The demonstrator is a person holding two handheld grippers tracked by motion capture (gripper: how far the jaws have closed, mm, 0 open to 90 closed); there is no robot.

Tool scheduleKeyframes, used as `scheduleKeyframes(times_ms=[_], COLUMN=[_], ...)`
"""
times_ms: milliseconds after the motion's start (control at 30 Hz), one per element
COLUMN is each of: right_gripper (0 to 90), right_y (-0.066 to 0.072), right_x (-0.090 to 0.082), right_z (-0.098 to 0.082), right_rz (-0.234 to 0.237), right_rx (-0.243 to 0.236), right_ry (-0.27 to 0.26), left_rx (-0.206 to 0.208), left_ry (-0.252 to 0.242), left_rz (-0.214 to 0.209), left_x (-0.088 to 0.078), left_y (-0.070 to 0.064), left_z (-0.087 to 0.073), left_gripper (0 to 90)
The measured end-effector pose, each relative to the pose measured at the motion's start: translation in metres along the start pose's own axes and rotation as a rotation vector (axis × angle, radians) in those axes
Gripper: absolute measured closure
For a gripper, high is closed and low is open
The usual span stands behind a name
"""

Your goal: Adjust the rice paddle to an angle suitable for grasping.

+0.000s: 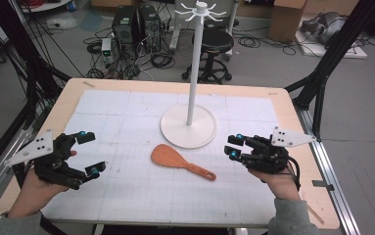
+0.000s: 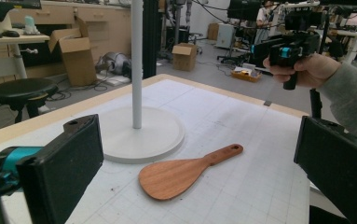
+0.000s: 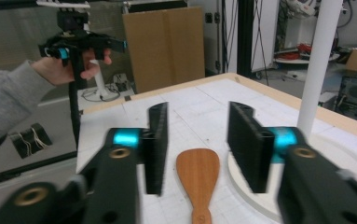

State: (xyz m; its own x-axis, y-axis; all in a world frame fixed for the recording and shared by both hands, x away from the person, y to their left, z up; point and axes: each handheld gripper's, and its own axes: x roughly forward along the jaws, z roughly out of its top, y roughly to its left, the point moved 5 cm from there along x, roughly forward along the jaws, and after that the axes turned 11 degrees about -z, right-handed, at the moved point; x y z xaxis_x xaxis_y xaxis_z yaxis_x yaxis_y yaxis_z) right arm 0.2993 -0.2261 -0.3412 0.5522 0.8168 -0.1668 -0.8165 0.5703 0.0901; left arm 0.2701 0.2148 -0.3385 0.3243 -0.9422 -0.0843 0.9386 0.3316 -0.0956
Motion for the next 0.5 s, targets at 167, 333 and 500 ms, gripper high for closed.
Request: scheduleKeyframes(times_ms=[167, 333, 500], right_gripper=[79.0, 88.6, 88.7], right_y=[-0.001, -0.002, -0.001], right_x=[0.002, 0.005, 0.017], right_z=[-0.004, -0.007, -0.013], right_rz=[-0.029, -0.039, -0.049], right_rx=[-0.016, -0.035, -0.063], right_ry=[0.016, 0.012, 0.044], left_rx=[-0.004, -0.005, -0.009], left_ry=[0.0, 0.002, -0.002], left_rz=[0.001, 0.001, 0.003], left_x=[0.0, 0.0, -0.002], left_y=[0.0, 0.0, 0.0], left_z=[-0.001, -0.001, -0.001], left_gripper=[1.8, 1.7, 1.8])
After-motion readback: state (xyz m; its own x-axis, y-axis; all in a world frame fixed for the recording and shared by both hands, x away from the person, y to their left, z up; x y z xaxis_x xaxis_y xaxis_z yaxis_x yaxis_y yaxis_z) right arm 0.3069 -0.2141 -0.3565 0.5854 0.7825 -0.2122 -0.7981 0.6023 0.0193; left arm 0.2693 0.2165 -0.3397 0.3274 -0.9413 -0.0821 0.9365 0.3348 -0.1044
